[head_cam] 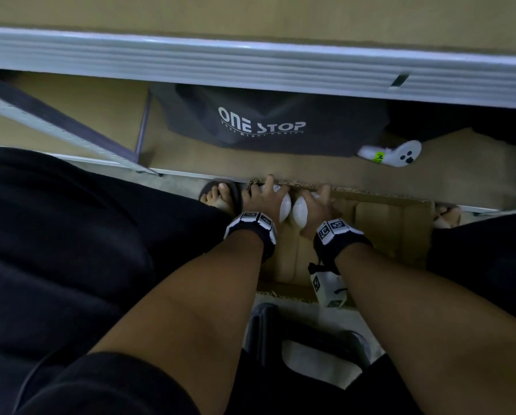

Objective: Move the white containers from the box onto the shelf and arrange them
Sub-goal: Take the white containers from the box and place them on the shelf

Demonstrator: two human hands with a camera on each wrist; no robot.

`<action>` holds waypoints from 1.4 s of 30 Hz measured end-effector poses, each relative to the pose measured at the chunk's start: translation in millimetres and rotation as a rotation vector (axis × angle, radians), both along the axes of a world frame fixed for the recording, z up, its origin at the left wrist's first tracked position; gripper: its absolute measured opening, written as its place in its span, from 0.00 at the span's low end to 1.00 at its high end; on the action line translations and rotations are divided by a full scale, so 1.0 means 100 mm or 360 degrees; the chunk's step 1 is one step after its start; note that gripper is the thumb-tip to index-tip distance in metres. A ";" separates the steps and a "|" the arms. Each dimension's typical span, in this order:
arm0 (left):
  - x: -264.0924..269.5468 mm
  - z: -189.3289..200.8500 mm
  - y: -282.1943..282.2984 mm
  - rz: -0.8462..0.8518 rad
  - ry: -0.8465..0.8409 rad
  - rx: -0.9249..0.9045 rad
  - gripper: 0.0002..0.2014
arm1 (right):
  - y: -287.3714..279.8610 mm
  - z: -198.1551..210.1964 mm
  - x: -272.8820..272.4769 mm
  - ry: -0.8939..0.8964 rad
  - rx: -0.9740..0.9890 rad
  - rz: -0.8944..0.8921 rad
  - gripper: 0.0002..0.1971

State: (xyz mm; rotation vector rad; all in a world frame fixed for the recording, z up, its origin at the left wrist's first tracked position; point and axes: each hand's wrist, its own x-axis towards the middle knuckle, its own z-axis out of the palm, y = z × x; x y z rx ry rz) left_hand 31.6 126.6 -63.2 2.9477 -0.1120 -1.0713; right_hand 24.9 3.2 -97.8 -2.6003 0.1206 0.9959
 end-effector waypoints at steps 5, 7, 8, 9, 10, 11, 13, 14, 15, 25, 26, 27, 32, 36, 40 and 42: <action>0.03 0.18 0.05 0.0109 0.0093 -0.0178 0.39 | -0.14 0.36 -0.03 0.0042 -0.0009 0.0050 0.30; 0.05 0.31 0.07 0.0149 0.0050 -0.0226 0.38 | -0.22 0.56 -0.03 0.0017 -0.0040 0.0075 0.35; 0.06 0.39 0.07 0.0160 0.0022 -0.0257 0.39 | -0.25 0.66 -0.03 0.0000 -0.0042 0.0080 0.36; 0.07 0.48 0.06 0.0165 -0.0003 -0.0278 0.42 | -0.28 0.76 -0.02 -0.0011 -0.0049 0.0101 0.37; 0.07 0.58 0.05 0.0152 -0.0013 -0.0291 0.44 | -0.29 0.85 0.00 -0.0019 -0.0047 0.0132 0.37; 0.09 0.68 0.04 0.0119 -0.0042 -0.0297 0.45 | -0.29 0.94 0.01 -0.0029 -0.0056 0.0161 0.38; 0.10 0.93 0.03 0.0082 -0.0109 -0.0331 0.44 | -0.29 1.18 0.03 -0.0054 -0.0060 0.0185 0.43; 0.11 1.06 0.03 0.0080 -0.0141 -0.0347 0.45 | -0.30 1.29 0.04 -0.0093 -0.0074 0.0187 0.45; 0.12 1.18 0.03 0.0064 -0.0176 -0.0358 0.46 | -0.31 1.43 0.05 -0.0141 -0.0100 0.0199 0.46; -0.06 2.44 0.09 -0.0089 -0.0392 -0.0463 0.48 | -0.46 2.80 -0.02 -0.0429 -0.0141 0.0401 0.47; -0.08 2.53 0.11 -0.0095 -0.0396 -0.0487 0.48 | -0.47 2.92 -0.05 -0.0432 -0.0120 0.0408 0.47; -0.10 2.66 0.14 -0.0106 -0.0425 -0.0513 0.47 | -0.47 3.06 -0.08 -0.0453 -0.0102 0.0417 0.47; -0.20 3.20 0.31 -0.0132 -0.0609 -0.0608 0.43 | -0.44 3.62 -0.21 -0.0641 0.0007 0.0460 0.47; -0.25 3.54 0.40 -0.0150 -0.0798 -0.0726 0.43 | -0.44 3.97 -0.23 -0.0820 0.0080 0.0496 0.46; -0.20 3.78 0.44 -0.0129 -0.0956 -0.0793 0.43 | -0.50 4.22 -0.18 -0.0986 0.0207 0.0436 0.44; -0.13 3.86 0.46 -0.0091 -0.0991 -0.0818 0.41 | -0.49 4.27 -0.10 -0.1091 0.0259 0.0390 0.41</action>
